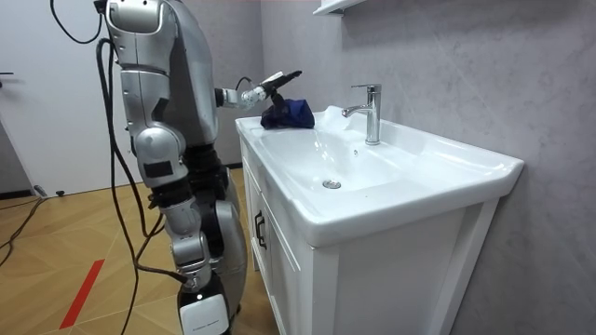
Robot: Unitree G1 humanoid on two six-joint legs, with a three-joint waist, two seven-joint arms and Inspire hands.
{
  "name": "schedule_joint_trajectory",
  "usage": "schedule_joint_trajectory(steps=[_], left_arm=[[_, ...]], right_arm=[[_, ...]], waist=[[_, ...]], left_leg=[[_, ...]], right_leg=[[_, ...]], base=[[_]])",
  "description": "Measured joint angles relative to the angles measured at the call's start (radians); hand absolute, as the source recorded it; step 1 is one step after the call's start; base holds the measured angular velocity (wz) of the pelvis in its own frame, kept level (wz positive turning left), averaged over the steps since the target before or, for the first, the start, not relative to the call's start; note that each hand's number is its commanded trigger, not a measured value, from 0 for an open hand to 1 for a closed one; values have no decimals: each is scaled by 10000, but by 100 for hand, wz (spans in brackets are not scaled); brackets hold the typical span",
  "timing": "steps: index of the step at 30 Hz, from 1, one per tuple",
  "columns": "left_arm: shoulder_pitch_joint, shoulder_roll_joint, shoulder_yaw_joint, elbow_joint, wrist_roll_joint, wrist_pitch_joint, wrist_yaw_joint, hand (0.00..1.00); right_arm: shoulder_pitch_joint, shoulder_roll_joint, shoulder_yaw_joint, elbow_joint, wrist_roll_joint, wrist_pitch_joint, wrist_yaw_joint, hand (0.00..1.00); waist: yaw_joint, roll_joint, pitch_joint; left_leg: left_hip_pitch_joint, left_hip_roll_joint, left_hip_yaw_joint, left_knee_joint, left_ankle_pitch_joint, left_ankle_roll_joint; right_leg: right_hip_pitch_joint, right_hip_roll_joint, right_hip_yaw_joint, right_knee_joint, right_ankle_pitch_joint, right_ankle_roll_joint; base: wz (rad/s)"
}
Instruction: Wipe basin
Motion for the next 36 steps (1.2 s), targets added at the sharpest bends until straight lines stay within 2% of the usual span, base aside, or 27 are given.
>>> schedule_joint_trajectory(steps=[1,2,4,8,10,12,13,16,20,26,30,36], left_arm=[[-4,-12,2,0,-835,-57,-1,0],[-9,-22,5,0,-1229,-61,-1,0],[-14,-28,6,-3,-3046,-78,-24,0],[-13,-107,6,-53,-5057,-90,-270,0],[-16,-107,6,-220,-6386,-140,-536,0],[-61,-106,6,-221,-7295,-219,-693,0],[-103,-107,6,-222,-7792,-242,-827,0],[-153,-106,6,-227,-8706,-261,-1118,0],[-217,-106,65,-387,-9021,-265,-1448,0],[-239,-105,301,-1217,-9114,-270,-1955,0],[-297,-105,415,-1329,-9109,-271,-2160,0],[-542,-104,415,-1328,-9102,-312,-1977,0]], right_arm=[[-19,2,-1,20,1,-6,14,0],[-34,3,-1,34,1,-9,28,0],[-94,1,24,26,37,7,157,0],[-116,5,-14,-140,-6,44,302,0],[-107,4,-14,-303,-25,64,415,0],[-109,5,-14,-393,-17,62,450,0],[-116,5,-15,-411,20,61,498,0],[-112,5,-15,-424,10,62,599,0],[-89,28,-17,-422,-25,57,651,0],[-83,32,-41,-430,-25,56,649,0],[-53,43,-301,-418,-64,55,648,0],[-64,41,-325,-384,-115,52,702,0]], waist=[[-24,3,2],[-38,4,3],[-100,-2,8],[-149,-53,28],[-162,-119,72],[-160,-157,87],[-162,-116,56],[-149,-133,46],[-143,-174,53],[-159,-290,67],[-158,-270,64],[-149,-185,69]], left_leg=[[2,-1,-3,0,0,0],[5,-1,-3,0,0,0],[1,0,-2,2,0,0],[16,-1,-2,3,0,0],[17,-1,-11,9,0,0],[16,-1,-3,10,0,0],[15,-1,-3,14,0,0],[14,0,8,12,0,0],[18,2,12,13,0,0],[17,3,16,16,0,0],[13,3,22,16,0,0],[5,1,-4,12,0,0]], right_leg=[[-2,-2,-2,2,0,0],[-3,-1,0,2,0,0],[-3,-1,-7,6,-1,0],[-10,-3,5,15,-5,1],[-12,-2,3,10,-5,1],[-17,-3,11,8,-5,1],[-15,-2,11,7,-4,2],[-12,1,22,23,-4,1],[-9,1,16,46,-4,1],[12,-1,10,47,-4,1],[-5,1,24,31,-4,2],[-3,2,4,18,-4,2]], base=[[0],[0],[0],[0],[0],[0],[0],[0],[0],[0],[0],[0]])
